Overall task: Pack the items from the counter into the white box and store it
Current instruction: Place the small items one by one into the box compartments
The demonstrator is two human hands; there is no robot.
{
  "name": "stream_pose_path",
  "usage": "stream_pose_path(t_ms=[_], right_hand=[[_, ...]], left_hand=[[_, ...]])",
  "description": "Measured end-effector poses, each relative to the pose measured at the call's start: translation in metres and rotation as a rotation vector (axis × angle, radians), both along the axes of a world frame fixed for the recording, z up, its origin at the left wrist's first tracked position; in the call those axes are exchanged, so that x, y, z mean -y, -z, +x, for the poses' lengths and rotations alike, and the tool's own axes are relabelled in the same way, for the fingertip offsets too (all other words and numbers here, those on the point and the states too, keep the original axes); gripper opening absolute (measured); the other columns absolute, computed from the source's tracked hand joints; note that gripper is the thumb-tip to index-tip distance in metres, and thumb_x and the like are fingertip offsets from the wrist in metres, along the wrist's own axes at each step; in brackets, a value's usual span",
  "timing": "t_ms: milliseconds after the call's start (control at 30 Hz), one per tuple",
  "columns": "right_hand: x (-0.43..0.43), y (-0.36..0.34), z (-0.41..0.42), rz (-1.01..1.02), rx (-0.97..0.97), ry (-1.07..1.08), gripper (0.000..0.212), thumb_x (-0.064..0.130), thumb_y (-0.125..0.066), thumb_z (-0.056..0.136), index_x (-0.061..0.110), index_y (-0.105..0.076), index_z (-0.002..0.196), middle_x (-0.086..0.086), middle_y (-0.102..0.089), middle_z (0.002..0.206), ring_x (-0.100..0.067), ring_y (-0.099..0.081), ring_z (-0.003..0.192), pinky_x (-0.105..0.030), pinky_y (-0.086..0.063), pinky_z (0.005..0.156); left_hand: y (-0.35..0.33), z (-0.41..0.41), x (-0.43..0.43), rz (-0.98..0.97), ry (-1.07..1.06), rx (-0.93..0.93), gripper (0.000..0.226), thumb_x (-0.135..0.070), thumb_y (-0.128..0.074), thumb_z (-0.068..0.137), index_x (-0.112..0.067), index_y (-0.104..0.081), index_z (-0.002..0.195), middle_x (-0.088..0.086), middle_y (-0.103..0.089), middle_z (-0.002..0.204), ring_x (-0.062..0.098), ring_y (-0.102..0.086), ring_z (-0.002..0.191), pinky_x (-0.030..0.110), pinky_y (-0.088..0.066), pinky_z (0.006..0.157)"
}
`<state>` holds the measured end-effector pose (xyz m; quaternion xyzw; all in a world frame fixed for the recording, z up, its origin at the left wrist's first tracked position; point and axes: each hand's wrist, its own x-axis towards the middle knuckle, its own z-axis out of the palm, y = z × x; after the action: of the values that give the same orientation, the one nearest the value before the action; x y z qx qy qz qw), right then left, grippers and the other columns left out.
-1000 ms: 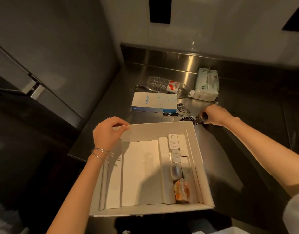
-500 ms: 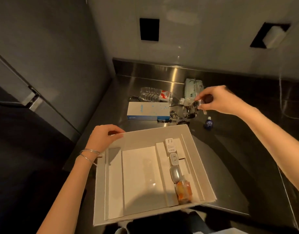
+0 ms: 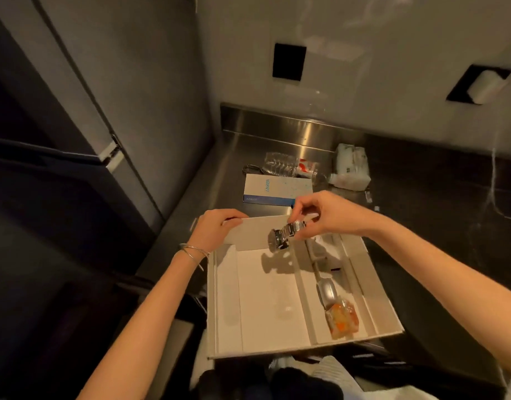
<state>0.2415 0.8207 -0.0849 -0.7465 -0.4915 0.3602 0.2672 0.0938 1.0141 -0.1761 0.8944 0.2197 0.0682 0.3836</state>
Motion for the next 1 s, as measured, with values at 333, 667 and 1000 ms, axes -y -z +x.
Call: stream_pose_path(t_ms=[333,667,1000], right_hand=[[-0.036,0.103,-0.030,-0.072,0.226,-0.200,0.023,0.011,-0.077,0.071,0.023,-0.057,0.077,0.000,-0.063,0.090,-0.019,-0.060,0.086,-0.032,-0.053,0.080],[-0.031,0.138,-0.025,-0.038,0.512,-0.061,0.005,0.016,-0.054,0.084,0.012,-0.056,0.084,-0.006,-0.061,0.085,-0.022,-0.056,0.077,-0.039,-0.046,0.071],[-0.019,0.151,-0.019,-0.186,0.949,-0.253,0.023,0.031,-0.089,0.042,0.026,-0.069,0.050,0.008,-0.059,0.050,-0.013,-0.058,0.045,-0.016,-0.035,0.037]], left_hand=[[-0.003,-0.003,0.001,-0.034,-0.012,0.028,0.022,-0.018,-0.050,0.092,-0.016,-0.068,0.103,0.002,-0.069,0.103,0.006,-0.054,0.088,0.007,-0.037,0.073],[-0.001,-0.002,0.002,-0.019,-0.050,0.021,0.023,-0.018,-0.050,0.092,-0.014,-0.067,0.107,0.006,-0.069,0.107,0.011,-0.055,0.093,0.014,-0.040,0.074],[0.003,0.006,0.014,0.015,-0.263,0.002,0.020,-0.020,-0.055,0.089,-0.017,-0.070,0.102,0.006,-0.070,0.103,0.011,-0.052,0.084,0.024,-0.045,0.076]])
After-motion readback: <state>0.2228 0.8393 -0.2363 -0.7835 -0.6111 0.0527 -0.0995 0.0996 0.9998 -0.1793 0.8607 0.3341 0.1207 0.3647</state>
